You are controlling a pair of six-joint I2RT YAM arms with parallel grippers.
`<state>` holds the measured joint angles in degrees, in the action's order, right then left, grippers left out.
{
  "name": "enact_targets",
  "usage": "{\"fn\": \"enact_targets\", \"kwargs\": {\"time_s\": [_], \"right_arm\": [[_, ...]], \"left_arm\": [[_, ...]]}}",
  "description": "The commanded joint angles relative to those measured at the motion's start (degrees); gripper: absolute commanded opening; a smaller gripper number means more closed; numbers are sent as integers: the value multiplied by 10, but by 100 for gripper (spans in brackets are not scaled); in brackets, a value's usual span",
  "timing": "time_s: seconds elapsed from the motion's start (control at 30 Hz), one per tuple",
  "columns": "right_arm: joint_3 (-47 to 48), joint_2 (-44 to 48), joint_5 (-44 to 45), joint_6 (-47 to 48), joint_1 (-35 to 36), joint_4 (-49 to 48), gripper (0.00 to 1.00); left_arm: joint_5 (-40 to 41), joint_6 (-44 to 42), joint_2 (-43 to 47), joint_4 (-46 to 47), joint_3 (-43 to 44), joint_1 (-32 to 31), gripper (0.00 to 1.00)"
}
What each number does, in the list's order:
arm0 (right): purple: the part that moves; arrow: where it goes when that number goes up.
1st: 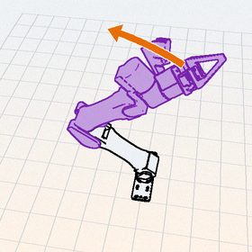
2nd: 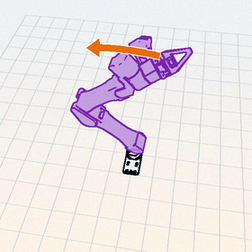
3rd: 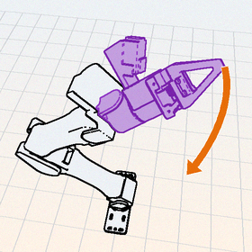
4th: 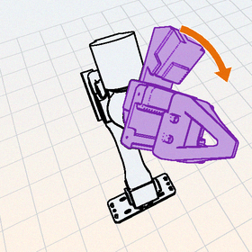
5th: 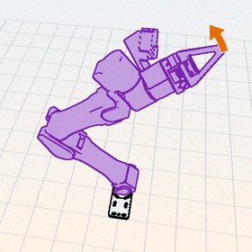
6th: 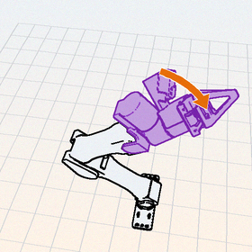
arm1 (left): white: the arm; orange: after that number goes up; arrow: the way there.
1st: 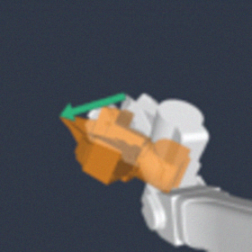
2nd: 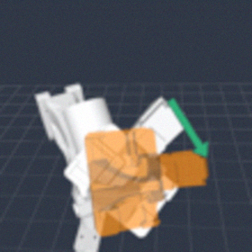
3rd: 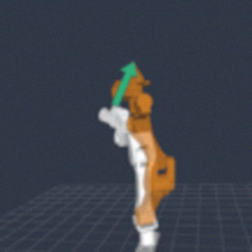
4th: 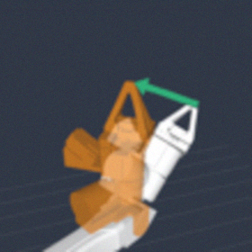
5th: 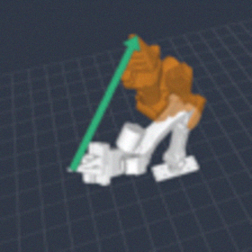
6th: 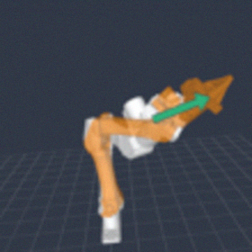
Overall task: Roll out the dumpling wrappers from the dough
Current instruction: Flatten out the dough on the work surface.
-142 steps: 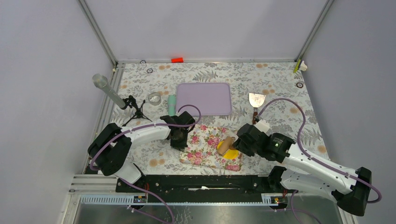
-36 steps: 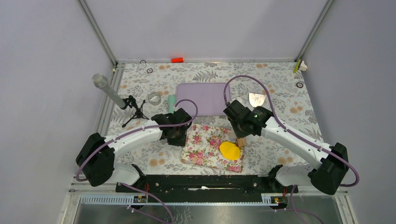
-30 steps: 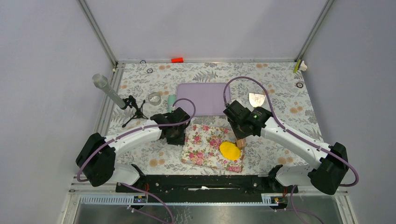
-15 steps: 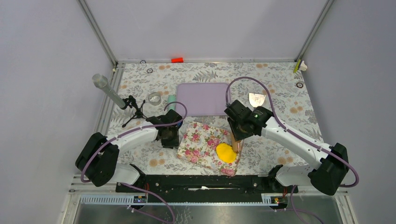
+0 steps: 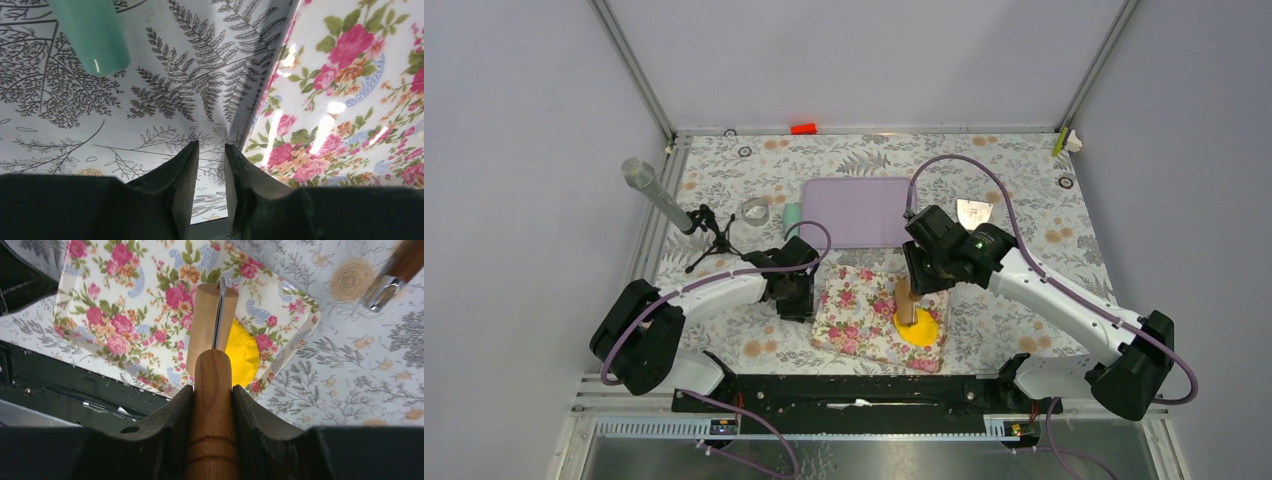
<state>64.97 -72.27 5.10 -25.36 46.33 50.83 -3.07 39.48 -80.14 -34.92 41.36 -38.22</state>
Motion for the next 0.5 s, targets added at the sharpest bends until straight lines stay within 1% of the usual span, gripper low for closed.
{"fn": "enact_targets", "kwargs": {"time_s": [0.0,0.13,0.27,0.37,0.47], "right_arm": [[58,17,62,-13,2,28,0],[65,23,55,-5,2,47,0],[66,3,39,6,2,109,0],[81,-18,53,9,3,155,0],[101,-25,83,11,3,182,0]], "left_arm": [[-25,3,1,30,-2,-3,31],[-20,5,5,26,-1,-3,30],[-12,4,10,20,1,-3,30],[-14,-1,13,19,3,-2,30],[-12,-2,13,17,6,-2,30]]}}
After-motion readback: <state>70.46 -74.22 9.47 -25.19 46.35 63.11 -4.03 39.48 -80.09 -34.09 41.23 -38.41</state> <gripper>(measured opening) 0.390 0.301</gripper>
